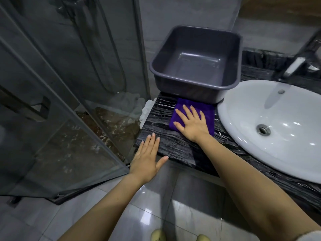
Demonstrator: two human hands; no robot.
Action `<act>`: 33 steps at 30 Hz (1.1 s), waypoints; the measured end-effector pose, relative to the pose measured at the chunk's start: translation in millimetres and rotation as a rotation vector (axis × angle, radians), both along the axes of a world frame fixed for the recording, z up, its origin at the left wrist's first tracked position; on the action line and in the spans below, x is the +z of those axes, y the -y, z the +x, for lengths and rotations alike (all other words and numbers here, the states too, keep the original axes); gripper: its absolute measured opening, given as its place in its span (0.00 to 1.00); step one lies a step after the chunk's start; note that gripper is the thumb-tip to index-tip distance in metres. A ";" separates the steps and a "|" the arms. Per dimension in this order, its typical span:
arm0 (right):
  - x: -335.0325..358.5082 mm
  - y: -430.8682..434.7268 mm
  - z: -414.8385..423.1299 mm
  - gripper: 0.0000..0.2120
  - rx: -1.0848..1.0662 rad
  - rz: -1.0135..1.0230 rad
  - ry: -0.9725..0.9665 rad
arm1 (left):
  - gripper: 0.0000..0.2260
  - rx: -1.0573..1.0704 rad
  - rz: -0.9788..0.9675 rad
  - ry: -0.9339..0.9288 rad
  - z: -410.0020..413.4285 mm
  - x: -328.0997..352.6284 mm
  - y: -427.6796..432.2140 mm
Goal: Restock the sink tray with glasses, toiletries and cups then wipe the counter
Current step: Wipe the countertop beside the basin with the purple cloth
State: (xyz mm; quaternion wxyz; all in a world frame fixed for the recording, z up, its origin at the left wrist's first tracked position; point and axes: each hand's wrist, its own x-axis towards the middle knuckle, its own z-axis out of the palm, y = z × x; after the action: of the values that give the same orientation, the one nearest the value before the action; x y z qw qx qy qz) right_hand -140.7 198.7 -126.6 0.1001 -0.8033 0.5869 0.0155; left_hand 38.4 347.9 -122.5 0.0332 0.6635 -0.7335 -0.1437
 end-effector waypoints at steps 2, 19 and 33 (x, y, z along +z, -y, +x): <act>-0.1 -6.7 -21.6 0.29 -0.037 -0.009 -0.005 | 0.33 -0.041 -0.004 -0.013 -14.5 0.0 -0.5; 14.2 -62.9 -84.5 0.21 -0.007 -0.086 0.169 | 0.33 -0.213 -0.046 -0.019 -73.1 -9.3 9.2; 26.2 -113.2 -110.4 0.17 -0.108 -0.083 0.392 | 0.42 -0.251 0.004 0.027 -71.0 -5.7 10.2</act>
State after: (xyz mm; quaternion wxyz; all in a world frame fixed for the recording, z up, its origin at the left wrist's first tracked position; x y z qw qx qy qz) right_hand -251.1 311.8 -100.4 0.1796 -0.7618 0.5985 -0.1708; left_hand -32.6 337.6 -128.1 0.0038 0.5686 -0.8107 -0.1392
